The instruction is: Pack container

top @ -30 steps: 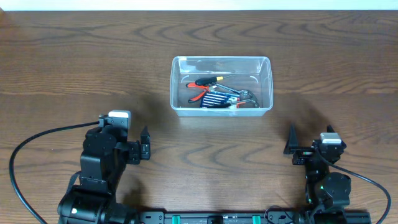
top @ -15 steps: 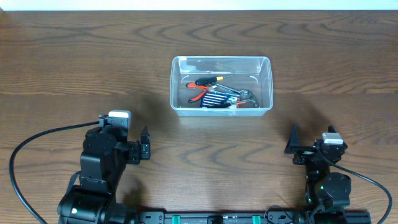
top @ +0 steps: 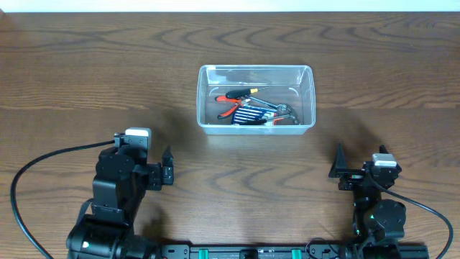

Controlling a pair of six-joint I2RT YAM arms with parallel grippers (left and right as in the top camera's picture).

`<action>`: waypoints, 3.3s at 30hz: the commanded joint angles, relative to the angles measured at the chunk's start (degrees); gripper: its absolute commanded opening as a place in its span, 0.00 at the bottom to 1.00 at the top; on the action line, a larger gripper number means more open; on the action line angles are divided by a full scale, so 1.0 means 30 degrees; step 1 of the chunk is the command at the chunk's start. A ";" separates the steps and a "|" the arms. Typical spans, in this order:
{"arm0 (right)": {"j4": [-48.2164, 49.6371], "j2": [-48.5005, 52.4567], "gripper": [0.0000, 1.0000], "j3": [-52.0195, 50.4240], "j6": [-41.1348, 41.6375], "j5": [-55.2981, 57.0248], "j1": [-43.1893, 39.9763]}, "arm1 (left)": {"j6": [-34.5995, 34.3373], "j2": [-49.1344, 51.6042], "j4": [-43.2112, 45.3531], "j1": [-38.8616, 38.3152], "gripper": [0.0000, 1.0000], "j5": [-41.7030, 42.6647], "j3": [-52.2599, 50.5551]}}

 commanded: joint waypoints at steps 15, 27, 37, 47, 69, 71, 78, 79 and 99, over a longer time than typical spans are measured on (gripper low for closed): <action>-0.0015 -0.0146 0.99 -0.0066 0.0342 0.0262 0.0182 | 0.1093 -1.0353 -0.0197 0.0889 0.98 0.0124 -0.4299; -0.0015 -0.0146 0.99 -0.0066 0.0342 0.0262 0.0182 | 0.2426 -1.0571 1.3129 0.0889 0.99 -0.0015 -1.1839; -0.0015 -0.0146 0.99 -0.0066 0.0342 0.0262 0.0182 | 0.2674 -1.0571 1.1213 0.0889 0.98 0.1435 -1.2932; -0.0015 -0.0146 0.99 -0.0066 0.0342 0.0262 0.0182 | -0.1953 -1.0579 1.1402 0.0889 0.98 0.1530 -1.2932; -0.0015 -0.0146 0.99 -0.0066 0.0342 0.0262 0.0182 | -0.0393 -1.0579 1.1628 0.0889 0.98 0.3934 -1.2932; -0.0015 -0.0146 0.99 -0.0066 0.0342 0.0262 0.0182 | -0.0386 -1.0579 1.1628 0.0889 0.98 0.3927 -1.2925; -0.0015 -0.0146 0.99 -0.0066 0.0342 0.0262 0.0182 | -0.0386 -1.0535 1.1635 0.0889 0.98 0.3927 -1.2932; -0.0015 -0.0146 0.99 -0.0066 0.0342 0.0262 0.0182 | -0.0386 -1.0535 1.1635 0.0889 0.99 0.3927 -1.2925; -0.0015 -0.0146 0.99 -0.0066 0.0342 0.0262 0.0182 | -0.0386 -1.0535 1.1628 0.0889 0.98 0.3927 -1.2925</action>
